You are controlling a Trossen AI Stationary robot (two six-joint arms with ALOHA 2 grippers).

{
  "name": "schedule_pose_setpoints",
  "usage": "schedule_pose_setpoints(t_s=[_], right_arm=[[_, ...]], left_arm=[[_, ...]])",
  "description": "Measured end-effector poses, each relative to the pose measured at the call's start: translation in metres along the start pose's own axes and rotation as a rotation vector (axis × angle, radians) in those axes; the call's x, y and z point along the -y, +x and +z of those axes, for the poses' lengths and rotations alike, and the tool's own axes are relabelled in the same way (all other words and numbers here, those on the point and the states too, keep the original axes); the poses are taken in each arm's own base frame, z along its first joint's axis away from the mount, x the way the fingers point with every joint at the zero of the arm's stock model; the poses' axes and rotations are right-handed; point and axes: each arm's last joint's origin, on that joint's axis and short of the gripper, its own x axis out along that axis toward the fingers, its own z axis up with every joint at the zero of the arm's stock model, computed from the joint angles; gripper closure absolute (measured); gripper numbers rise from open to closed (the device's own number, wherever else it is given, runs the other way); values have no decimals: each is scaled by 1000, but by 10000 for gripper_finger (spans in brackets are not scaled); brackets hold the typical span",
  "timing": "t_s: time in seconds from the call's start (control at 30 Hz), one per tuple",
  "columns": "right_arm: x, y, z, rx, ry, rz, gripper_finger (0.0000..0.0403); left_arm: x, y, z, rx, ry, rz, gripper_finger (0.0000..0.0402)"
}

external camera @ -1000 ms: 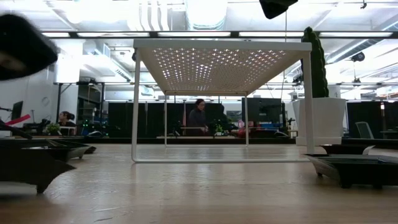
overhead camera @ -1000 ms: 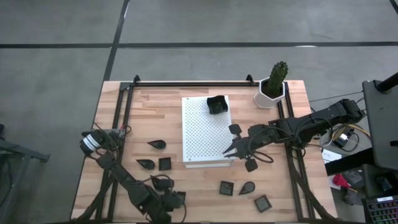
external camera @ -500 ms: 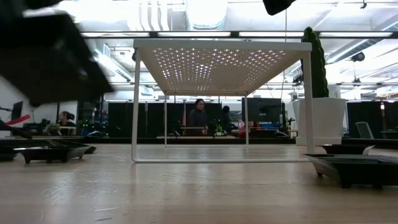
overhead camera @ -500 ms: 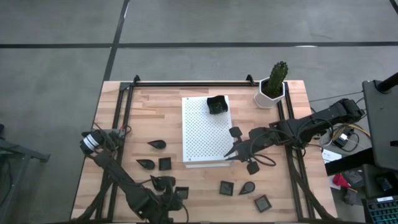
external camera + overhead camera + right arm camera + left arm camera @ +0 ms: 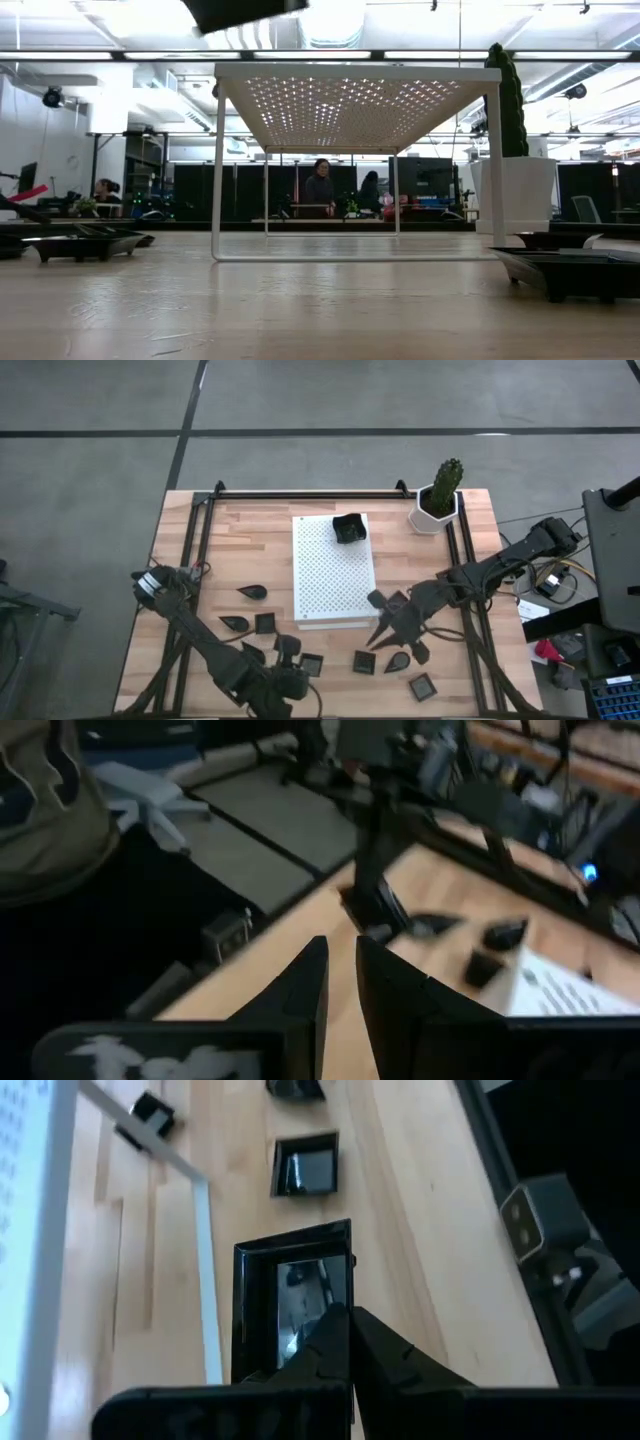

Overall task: Pick & Place Mini shaped plates
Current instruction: Put the black square plate on the shelf

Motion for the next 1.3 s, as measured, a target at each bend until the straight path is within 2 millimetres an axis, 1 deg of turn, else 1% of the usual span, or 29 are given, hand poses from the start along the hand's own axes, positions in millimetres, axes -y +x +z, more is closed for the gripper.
schedule_pose_setpoints(t_s=[0.1,0.33,0.53,0.73,0.9,1.1,1.3], right_arm=[[-2,12,-2,7,-9,-4,344],[1,38,-16,-24,-46,-34,302],[2,49,-22,-38,-62,-53,287],[2,58,-20,-44,-68,-46,296],[2,60,-21,-50,-77,-41,310],[2,60,-21,-50,-74,-42,319],[2,60,-21,-49,-75,-42,329]], left_arm=[[-11,0,11,6,17,-19,401],[-33,2,30,6,27,-115,401],[-45,3,38,13,56,-145,401],[-56,6,44,27,74,-136,401],[-65,5,51,46,80,-126,401],[-69,-2,59,78,90,-130,401],[-69,-3,61,88,90,-131,401]])
